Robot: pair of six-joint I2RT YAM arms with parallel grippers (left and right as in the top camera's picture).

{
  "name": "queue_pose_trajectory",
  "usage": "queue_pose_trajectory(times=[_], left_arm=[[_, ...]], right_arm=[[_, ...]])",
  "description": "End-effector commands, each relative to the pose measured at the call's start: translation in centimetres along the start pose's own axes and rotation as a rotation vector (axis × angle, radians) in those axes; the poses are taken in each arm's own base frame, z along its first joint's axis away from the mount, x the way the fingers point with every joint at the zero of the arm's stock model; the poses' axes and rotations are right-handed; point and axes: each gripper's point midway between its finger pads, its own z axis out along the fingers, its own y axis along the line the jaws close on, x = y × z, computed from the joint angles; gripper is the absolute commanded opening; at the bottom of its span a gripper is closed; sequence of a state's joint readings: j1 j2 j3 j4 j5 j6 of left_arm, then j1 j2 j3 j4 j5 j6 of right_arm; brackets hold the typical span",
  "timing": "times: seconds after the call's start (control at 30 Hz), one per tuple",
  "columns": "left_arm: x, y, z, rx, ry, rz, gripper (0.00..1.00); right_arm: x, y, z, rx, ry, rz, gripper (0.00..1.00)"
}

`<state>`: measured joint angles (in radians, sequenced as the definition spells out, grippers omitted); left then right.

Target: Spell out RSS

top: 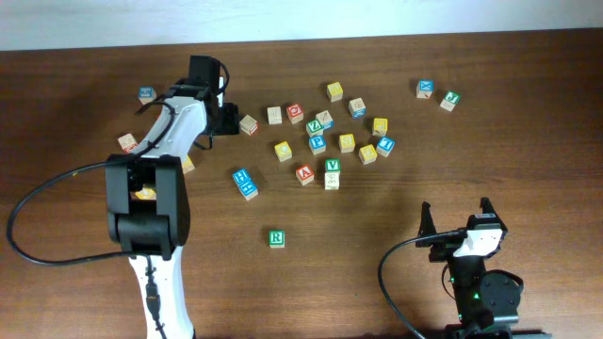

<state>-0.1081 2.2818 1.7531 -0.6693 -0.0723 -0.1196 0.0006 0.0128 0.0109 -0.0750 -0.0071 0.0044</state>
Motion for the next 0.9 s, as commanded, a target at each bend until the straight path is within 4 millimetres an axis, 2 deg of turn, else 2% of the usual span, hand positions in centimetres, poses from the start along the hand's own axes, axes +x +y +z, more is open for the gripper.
queue_pose_trajectory(times=[0.0,0.13,0.23,0.33,0.77,0.83,0.87], left_arm=[[-0.3,0.4,0.6,-0.012,-0.012,0.01,0.68],[-0.5,0.4,0.6,-0.011,-0.02,0.01,0.49],[-0.3,0.4,0.8,-0.012,-0.013,0.01,0.44],[0.7,0.5,1.3,-0.016,0.025,0.013,0.38],[0.5,0.5,1.2,-0.019,0.021,0.013,0.26],[0.3,0.5,0.4,-0.017,0.013,0.012,0.25],[-0.3,0.5,-0.6,-0.015,-0.009,0.01,0.25]], right_arm=[[0.3,0.0,0.0,0.002,0.005,0.003,0.98],[0.3,0.0,0.0,0.002,0.005,0.002,0.98],[0.3,0.0,0.0,0.002,0.005,0.003,0.98],[0.3,0.0,0.0,0.002,0.005,0.003,0.98],[0.3,0.0,0.0,0.002,0.005,0.003,0.98],[0.3,0.0,0.0,0.002,0.005,0.002,0.98],[0.3,0.0,0.0,0.002,0.005,0.003,0.98]])
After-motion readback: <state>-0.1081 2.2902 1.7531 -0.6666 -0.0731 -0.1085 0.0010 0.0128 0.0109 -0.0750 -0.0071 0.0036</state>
